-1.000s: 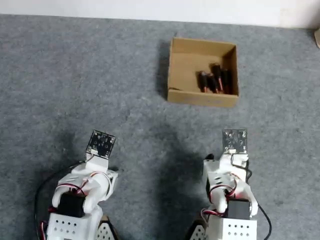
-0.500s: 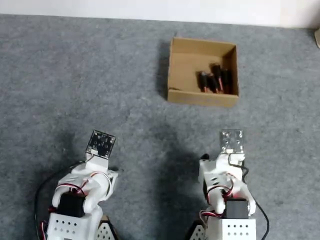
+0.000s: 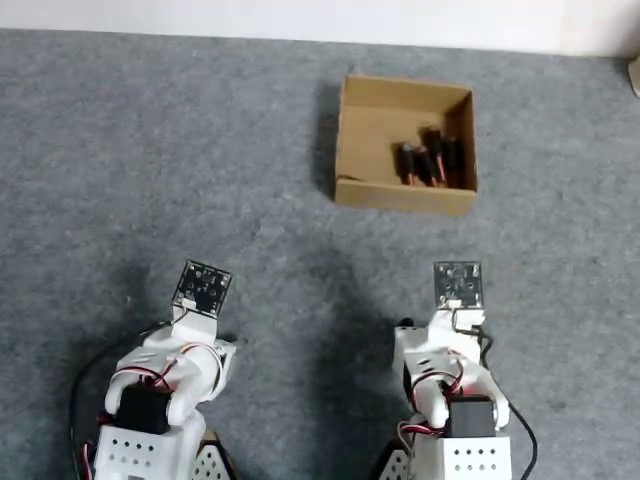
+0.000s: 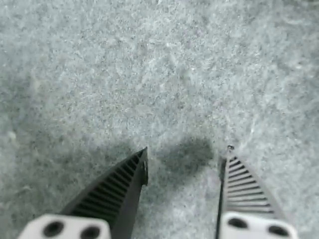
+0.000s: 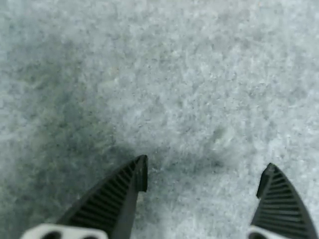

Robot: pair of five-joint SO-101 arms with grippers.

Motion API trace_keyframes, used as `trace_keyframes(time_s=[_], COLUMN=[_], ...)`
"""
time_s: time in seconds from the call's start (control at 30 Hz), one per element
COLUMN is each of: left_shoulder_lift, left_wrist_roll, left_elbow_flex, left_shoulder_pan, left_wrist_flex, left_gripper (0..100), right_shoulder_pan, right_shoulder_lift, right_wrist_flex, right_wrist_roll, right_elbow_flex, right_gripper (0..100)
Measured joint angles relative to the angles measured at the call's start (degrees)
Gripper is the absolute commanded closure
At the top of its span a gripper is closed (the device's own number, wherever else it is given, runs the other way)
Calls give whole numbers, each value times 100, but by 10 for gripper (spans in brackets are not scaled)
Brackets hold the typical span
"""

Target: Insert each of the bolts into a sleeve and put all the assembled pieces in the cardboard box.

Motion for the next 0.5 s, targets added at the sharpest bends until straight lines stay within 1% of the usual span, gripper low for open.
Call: trace_keyframes(time_s=[0.1, 0.23, 0.33, 0.4, 0.47, 0.5], left_shoulder_lift=[0, 0, 0, 0, 0, -9], left_wrist_roll=[0, 0, 26, 281, 571, 589], left_elbow_flex=[0, 0, 0, 0, 0, 0], left_shoulder_pan=[0, 0, -35, -299, -756, -993], left_wrist_flex=[0, 0, 0, 0, 0, 0], left_gripper=[769, 769, 769, 769, 769, 769], right_shoulder_pan=[0, 0, 369, 677, 941, 1160], right_shoulder_lift=[0, 0, 0, 0, 0, 0], right_wrist_flex=[-26, 404, 510, 527, 536, 536], right_wrist_roll=[0, 0, 0, 0, -18, -18], right_elbow_flex=[0, 0, 9, 9, 9, 9], right_gripper=[673, 673, 673, 673, 673, 673])
